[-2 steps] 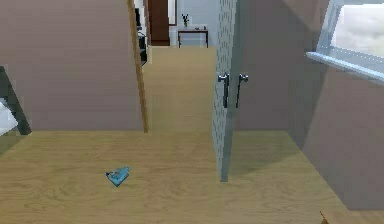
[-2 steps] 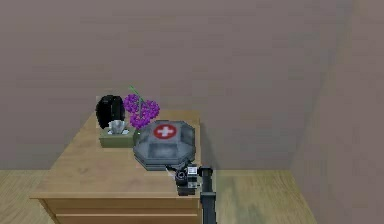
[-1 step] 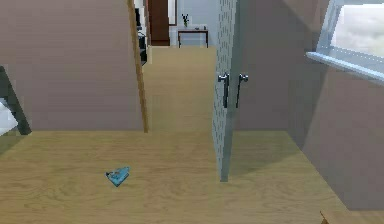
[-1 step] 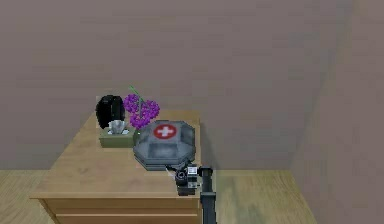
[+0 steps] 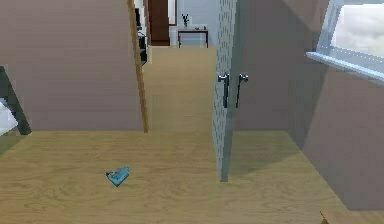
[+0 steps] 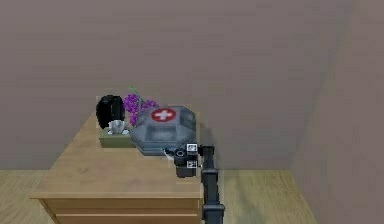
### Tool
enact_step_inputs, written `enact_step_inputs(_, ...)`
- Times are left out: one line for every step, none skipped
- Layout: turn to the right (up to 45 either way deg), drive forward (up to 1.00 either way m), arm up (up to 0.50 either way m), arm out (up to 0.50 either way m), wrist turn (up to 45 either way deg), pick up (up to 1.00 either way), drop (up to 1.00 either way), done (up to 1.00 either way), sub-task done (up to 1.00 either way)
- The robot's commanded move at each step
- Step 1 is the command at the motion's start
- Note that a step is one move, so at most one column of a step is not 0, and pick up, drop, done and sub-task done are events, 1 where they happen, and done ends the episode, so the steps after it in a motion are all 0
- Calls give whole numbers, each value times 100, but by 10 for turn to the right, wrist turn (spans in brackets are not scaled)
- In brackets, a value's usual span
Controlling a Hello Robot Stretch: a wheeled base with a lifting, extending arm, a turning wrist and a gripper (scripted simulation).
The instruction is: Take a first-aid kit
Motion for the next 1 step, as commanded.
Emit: enact_step_inputs(0, 0, 0, 0, 0, 0, 0, 100, 0)
